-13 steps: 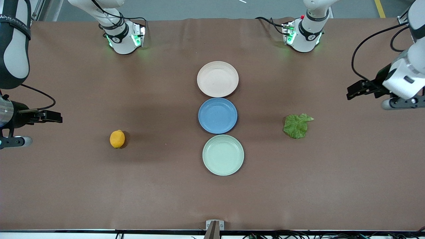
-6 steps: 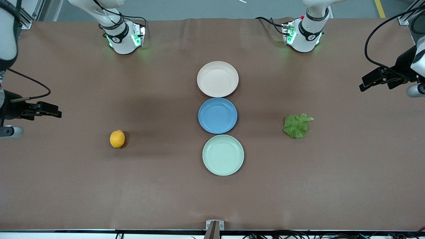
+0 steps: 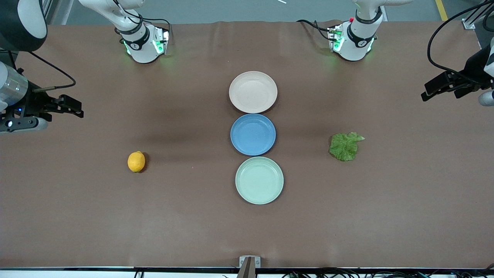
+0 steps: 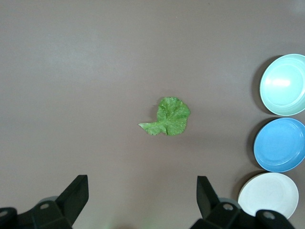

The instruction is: Pick lemon and lettuce from plates

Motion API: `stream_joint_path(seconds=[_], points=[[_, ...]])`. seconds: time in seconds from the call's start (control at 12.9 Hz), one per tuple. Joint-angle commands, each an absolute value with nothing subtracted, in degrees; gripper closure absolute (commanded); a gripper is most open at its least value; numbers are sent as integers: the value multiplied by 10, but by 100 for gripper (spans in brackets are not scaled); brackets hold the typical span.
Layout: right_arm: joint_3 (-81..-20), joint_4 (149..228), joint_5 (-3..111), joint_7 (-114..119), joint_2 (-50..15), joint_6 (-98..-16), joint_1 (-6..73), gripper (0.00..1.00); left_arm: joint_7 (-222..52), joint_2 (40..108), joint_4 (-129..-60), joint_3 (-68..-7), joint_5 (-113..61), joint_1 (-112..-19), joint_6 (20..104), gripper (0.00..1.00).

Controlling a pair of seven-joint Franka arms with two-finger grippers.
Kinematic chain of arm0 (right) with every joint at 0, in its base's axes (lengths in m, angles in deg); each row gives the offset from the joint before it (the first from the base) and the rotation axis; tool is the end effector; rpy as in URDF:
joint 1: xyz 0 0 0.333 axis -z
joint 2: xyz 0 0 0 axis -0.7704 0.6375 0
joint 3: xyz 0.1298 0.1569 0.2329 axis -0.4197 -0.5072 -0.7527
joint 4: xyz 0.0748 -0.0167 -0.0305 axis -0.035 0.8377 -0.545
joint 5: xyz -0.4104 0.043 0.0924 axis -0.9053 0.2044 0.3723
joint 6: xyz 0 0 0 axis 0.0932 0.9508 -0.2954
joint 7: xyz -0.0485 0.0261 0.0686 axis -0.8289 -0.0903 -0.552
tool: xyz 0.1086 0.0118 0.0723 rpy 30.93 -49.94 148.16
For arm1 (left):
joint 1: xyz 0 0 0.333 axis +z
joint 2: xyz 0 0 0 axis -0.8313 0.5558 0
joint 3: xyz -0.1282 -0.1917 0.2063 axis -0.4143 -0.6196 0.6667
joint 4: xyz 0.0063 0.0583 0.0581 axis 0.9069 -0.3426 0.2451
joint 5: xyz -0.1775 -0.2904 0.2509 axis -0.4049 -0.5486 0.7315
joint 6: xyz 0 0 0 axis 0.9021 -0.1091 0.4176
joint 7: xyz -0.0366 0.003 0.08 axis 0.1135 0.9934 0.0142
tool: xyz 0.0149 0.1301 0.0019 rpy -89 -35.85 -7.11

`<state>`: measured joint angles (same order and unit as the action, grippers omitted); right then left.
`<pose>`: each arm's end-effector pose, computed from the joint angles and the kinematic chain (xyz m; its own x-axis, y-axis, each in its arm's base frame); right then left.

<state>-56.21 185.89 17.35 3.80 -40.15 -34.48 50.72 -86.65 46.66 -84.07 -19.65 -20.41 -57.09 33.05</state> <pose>0.5873 0.0000 0.5337 0.9907 0.1121 -0.0767 0.1118 -0.9937 -0.0079 0.5725 -0.0218 0.6094 0.9937 0.1104 -0.0176 0.1113 -0.9918 0.0628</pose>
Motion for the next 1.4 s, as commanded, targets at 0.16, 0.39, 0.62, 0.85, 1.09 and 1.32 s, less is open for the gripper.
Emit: stream_joint_path(seconds=[0.16,0.39,0.62,0.85,1.09,1.32], points=[[-561,1878,166,39,-447,-323,509,0,-857,456,-841,-189,-210,-570,322,0],[-562,1876,166,39,-447,-321,510,0,-858,455,-839,-189,-209,-569,322,0],[-565,1880,166,35,-459,-317,507,0,-858,455,-836,-191,-203,-570,326,0],[-566,1882,167,34,-464,-311,503,0,-857,455,-836,-193,-201,-570,336,0],[-566,1882,169,33,-468,-311,503,0,-857,455,-836,-195,-201,-570,342,0],[-565,1882,176,31,-471,-312,504,0,-857,456,-836,-195,-202,-570,342,0]])
